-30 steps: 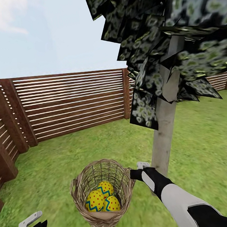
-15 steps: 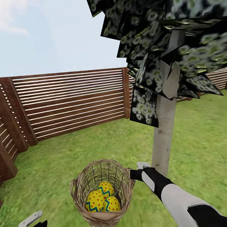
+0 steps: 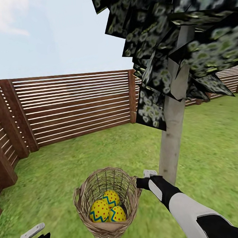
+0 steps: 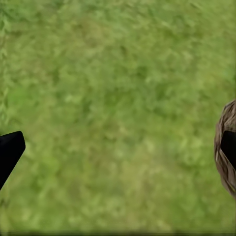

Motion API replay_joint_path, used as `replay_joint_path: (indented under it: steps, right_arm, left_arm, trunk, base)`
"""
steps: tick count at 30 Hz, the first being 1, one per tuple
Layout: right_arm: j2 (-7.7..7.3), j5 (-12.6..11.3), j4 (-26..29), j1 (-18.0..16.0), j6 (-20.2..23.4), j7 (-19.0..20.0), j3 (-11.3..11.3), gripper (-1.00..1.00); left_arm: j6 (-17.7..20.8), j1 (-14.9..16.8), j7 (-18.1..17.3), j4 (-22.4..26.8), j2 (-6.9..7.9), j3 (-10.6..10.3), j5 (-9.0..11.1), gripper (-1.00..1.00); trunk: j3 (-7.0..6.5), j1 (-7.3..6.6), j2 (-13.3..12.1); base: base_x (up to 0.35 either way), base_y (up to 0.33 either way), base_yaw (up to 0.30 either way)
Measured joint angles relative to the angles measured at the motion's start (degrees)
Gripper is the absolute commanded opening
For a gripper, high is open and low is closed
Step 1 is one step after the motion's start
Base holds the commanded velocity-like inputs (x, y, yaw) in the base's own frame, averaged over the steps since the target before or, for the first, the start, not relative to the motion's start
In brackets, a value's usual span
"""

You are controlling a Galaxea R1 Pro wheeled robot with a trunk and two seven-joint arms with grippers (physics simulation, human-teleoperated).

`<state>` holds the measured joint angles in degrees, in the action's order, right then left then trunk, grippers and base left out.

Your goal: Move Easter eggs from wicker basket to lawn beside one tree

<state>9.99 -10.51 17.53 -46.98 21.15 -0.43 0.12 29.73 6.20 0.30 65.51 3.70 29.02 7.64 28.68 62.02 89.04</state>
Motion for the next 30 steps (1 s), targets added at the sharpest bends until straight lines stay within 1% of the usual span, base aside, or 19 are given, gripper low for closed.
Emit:
replay_joint_path:
  steps: [30]
  right_arm:
    - [0.00, 0.03, -0.06, 0.00, 0.03, -0.23, 0.14, -1.00]
  left_arm:
    - [0.00, 0.00, -0.06, -0.09, 0.00, 0.00, 0.03, 1.00]
  trunk:
    - [5.39, 6.59, 12.04]
  base:
    - [0.000, 0.000, 0.000]
